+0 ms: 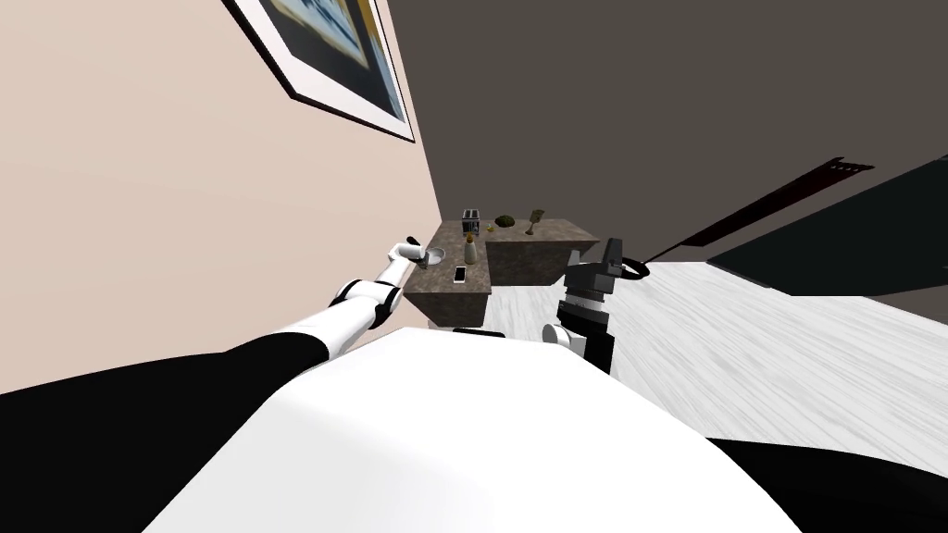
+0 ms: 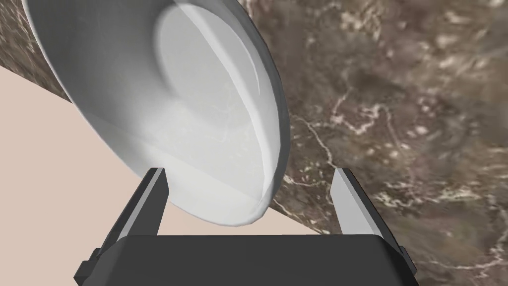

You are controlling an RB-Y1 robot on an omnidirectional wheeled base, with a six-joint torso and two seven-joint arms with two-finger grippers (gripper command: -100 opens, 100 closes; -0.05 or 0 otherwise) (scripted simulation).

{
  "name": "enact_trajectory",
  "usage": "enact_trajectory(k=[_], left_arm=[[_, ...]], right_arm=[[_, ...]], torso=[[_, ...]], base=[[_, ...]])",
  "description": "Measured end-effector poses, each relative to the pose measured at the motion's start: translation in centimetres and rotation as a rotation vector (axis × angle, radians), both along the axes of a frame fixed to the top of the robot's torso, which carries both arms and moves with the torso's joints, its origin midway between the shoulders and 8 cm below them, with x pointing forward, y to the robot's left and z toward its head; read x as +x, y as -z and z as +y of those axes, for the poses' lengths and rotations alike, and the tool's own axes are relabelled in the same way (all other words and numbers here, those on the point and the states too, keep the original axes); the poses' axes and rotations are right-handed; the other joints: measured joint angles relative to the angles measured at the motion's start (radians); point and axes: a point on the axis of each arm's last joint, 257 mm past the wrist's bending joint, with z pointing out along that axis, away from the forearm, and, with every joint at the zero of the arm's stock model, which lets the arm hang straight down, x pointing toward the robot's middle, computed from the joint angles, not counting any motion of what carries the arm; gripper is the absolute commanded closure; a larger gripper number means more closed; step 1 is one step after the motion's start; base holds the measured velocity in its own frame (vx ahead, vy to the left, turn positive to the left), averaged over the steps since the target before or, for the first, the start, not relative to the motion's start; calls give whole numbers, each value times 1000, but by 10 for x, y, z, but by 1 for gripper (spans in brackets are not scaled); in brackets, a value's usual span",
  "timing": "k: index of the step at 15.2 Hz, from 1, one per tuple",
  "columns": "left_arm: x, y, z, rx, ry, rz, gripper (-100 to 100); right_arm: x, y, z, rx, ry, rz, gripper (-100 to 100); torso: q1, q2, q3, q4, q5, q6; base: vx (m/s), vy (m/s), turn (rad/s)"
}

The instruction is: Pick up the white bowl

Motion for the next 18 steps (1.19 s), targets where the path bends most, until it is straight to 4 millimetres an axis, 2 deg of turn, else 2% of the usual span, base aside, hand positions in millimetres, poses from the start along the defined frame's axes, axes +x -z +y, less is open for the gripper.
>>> enact_trajectory(k=[9, 12, 14, 18], left_arm=[[-15, 1, -6, -34, -35, 127, -100], [-22, 4, 23, -38, -73, 128, -100], [-32, 12, 48, -39, -104, 128, -100], [-47, 15, 82, -42, -145, 126, -100]], right_arm=[[0, 0, 0, 0, 0, 0, 0], [0, 0, 0, 0, 0, 0, 0], [0, 0, 0, 0, 0, 0, 0], [0, 0, 0, 0, 0, 0, 0]], torso=[[1, 0, 0, 0, 0, 0], [0, 1, 1, 0, 0, 0], [-1, 2, 1, 0, 0, 0], [0, 2, 1, 0, 0, 0]], base=[[2, -18, -42], [-19, -35, -227], [-25, -41, -200], [-11, -29, -119]])
